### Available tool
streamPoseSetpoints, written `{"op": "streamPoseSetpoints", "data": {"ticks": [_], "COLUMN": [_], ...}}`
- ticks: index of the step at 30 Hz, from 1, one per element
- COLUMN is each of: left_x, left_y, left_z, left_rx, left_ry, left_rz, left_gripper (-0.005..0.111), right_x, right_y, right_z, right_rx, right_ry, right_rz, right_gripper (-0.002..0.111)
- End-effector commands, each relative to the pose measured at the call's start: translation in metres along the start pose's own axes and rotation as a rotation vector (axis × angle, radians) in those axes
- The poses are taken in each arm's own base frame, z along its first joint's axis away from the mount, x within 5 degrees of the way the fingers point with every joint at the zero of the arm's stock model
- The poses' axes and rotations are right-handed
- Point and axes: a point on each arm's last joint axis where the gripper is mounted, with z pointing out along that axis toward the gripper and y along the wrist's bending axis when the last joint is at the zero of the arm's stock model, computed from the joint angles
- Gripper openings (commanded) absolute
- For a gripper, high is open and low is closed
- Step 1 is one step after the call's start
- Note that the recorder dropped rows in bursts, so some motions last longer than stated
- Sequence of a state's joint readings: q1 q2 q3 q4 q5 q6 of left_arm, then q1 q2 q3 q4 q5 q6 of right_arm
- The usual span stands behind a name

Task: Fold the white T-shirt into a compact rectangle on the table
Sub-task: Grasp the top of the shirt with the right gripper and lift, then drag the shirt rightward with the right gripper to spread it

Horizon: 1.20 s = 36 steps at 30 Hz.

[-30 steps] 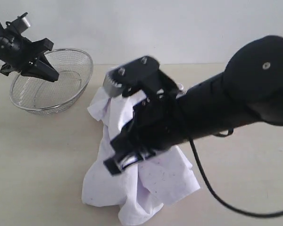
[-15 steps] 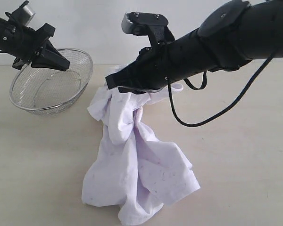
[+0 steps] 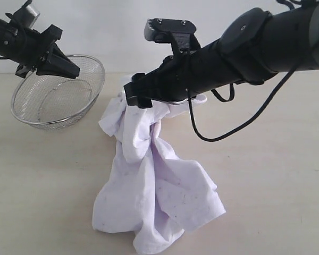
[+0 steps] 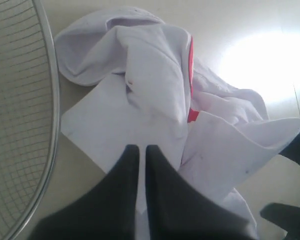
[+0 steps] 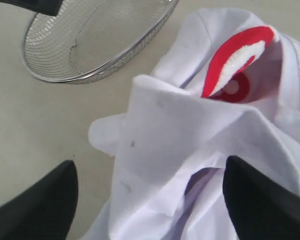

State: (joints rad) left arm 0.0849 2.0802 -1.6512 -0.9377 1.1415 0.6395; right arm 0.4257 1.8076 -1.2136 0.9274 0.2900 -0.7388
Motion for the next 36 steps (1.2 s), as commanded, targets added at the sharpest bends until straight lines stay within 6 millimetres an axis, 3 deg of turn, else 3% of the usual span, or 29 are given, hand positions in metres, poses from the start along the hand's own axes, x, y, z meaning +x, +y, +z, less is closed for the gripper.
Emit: {"op": "streamPoseSetpoints", "data": {"ticks": [1, 4, 11, 14, 16, 20, 23, 27, 30, 36], "left_x": [0.0, 0.0, 0.0, 0.001, 0.001, 0.0, 0.0, 0.001, 0.002, 0.002], "left_y": [-0.006, -0.008, -0.022, -0.025, -0.026, -0.026, -0.026, -0.025, -0.025, -0.024], "left_z": [-0.001, 0.002, 0.015, 0.019, 0.02, 0.02, 0.02, 0.02, 0.02, 0.02], "left_rx": [0.019, 0.019, 0.029, 0.032, 0.033, 0.03, 0.03, 0.023, 0.018, 0.023], "left_ry": [0.0, 0.002, 0.018, 0.024, 0.026, 0.022, 0.022, 0.027, 0.039, 0.041], "left_rz": [0.008, 0.016, 0.05, 0.057, 0.059, 0.059, 0.059, 0.064, 0.068, 0.064], "left_gripper": [0.005, 0.005, 0.005, 0.005, 0.005, 0.005, 0.005, 0.005, 0.005, 0.005], "right_x": [0.005, 0.008, -0.009, -0.01, -0.01, -0.012, -0.021, -0.045, -0.057, -0.054], "right_y": [-0.012, -0.015, -0.011, -0.011, -0.01, -0.009, -0.004, -0.006, -0.027, -0.099], "right_z": [0.016, 0.027, 0.044, 0.046, 0.045, 0.039, 0.021, -0.022, -0.055, -0.106], "right_rx": [0.051, 0.047, -0.006, -0.013, -0.024, -0.018, -0.009, 0.051, 0.109, 0.27], "right_ry": [-0.004, 0.013, 0.002, 0.006, 0.016, 0.031, 0.031, -0.04, -0.052, 0.038], "right_rz": [0.031, 0.062, 0.112, 0.135, 0.12, 0.02, -0.118, -0.202, -0.196, -0.083], "right_gripper": [0.069, 0.069, 0.065, 0.036, 0.005, 0.0, 0.0, 0.0, 0.0, 0.0]}}
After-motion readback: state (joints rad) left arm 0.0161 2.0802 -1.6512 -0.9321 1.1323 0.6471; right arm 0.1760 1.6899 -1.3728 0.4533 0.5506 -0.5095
